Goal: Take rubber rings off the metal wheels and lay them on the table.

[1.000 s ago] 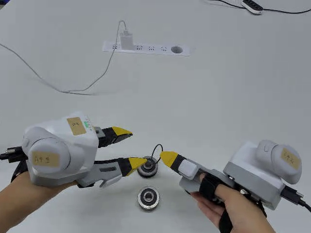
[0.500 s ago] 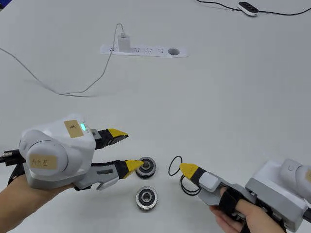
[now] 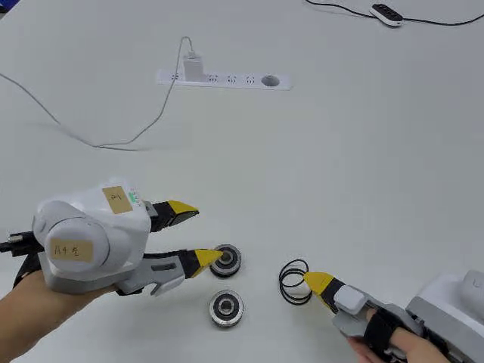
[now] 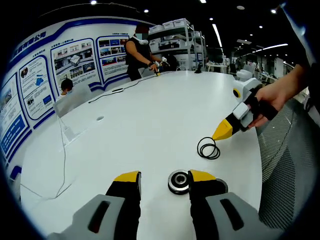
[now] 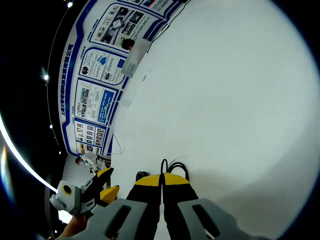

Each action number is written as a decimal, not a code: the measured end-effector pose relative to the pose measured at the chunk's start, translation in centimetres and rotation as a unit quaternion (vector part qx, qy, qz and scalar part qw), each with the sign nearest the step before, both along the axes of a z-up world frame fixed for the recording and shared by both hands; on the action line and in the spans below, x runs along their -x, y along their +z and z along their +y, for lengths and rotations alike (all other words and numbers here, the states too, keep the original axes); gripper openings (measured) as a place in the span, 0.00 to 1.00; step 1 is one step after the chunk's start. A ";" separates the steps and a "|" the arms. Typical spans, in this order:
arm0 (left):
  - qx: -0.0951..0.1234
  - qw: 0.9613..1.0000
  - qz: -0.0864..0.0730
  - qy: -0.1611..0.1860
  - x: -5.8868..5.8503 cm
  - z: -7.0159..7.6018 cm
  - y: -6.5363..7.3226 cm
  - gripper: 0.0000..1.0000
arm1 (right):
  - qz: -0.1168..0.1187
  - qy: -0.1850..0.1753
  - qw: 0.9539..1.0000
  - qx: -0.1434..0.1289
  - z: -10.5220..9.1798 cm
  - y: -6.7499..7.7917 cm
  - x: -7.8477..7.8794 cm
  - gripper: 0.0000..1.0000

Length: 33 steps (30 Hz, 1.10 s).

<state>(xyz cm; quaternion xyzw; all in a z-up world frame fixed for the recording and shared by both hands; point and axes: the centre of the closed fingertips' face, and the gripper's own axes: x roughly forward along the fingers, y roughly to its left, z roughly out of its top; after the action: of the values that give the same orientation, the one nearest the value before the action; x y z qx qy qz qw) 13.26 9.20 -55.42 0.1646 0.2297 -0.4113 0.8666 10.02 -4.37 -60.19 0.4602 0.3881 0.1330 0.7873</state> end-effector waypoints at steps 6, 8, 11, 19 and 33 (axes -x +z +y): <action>-0.001 1.000 0.002 -0.003 0.4 -0.3 0.0 0.39 | 0.025 -0.003 0.999 0.023 -0.5 -1.0 0.8 0.02; -0.003 1.000 0.002 -0.004 0.5 -0.3 0.0 0.39 | 0.028 -0.002 0.999 0.034 -0.7 -1.3 1.0 0.02; -0.005 1.000 0.004 -0.005 0.7 -0.3 -0.1 0.39 | 0.025 0.003 0.998 0.052 -0.8 -1.4 1.2 0.03; -0.011 1.000 0.006 -0.006 1.1 -0.2 -0.3 0.38 | 0.024 -0.002 0.998 0.066 -1.5 -1.3 1.5 0.08; -0.034 0.999 0.023 -0.017 0.7 -0.7 -2.2 0.32 | -0.047 0.013 0.999 -0.002 0.8 2.0 -0.1 0.22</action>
<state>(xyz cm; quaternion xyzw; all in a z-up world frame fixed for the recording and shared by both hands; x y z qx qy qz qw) 12.51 8.50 -57.57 0.1886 0.2607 -0.4211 0.8480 10.12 -3.59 -58.21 0.4501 0.3558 0.1655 0.8021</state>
